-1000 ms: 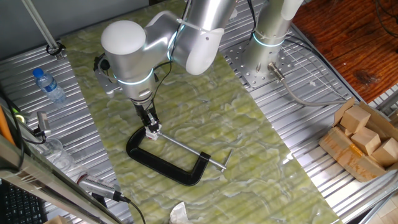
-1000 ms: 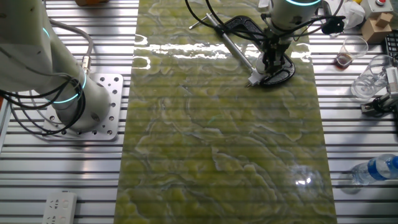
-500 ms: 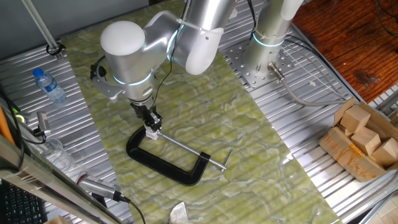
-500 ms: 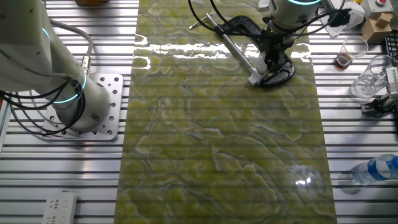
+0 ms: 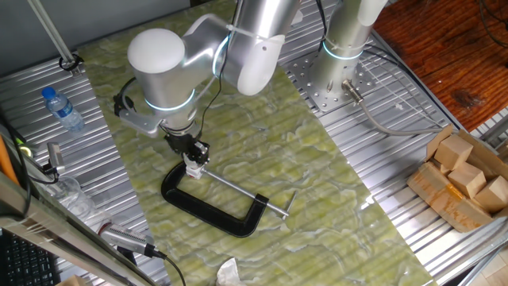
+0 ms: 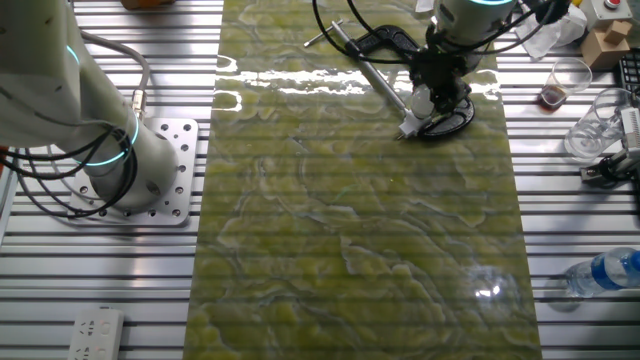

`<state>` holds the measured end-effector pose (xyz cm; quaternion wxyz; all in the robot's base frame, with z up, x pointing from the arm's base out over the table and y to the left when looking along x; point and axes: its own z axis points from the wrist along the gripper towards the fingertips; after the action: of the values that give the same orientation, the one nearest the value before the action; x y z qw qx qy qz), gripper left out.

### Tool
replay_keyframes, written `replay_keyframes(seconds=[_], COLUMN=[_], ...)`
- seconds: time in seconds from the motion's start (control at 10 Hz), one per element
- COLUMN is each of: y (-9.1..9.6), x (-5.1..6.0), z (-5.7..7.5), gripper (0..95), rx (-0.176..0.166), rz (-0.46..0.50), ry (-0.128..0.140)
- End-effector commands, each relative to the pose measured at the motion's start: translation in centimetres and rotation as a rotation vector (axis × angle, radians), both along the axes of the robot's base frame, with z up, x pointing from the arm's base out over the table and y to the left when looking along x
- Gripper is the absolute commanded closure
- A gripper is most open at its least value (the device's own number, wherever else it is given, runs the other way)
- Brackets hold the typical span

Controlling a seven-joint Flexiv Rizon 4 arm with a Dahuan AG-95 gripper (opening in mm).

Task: Take out the light bulb by rotating it

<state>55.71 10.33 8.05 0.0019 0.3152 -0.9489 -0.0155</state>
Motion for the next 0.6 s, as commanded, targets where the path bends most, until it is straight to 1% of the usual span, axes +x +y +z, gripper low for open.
replay_keyframes(seconds=[0.1,0.2,0.4,0.6], y=[0.2,0.23,0.25,0.26], x=[-0.03,-0.04,-0.04,-0.04], z=[-0.04,-0.05,-0.05,0.0], gripper=[95.0,95.0,95.0,95.0], rx=[-0.003,-0.003,-0.015,-0.026], rz=[0.234,0.258,0.343,0.408], ry=[-0.001,-0.002,-0.002,-0.001])
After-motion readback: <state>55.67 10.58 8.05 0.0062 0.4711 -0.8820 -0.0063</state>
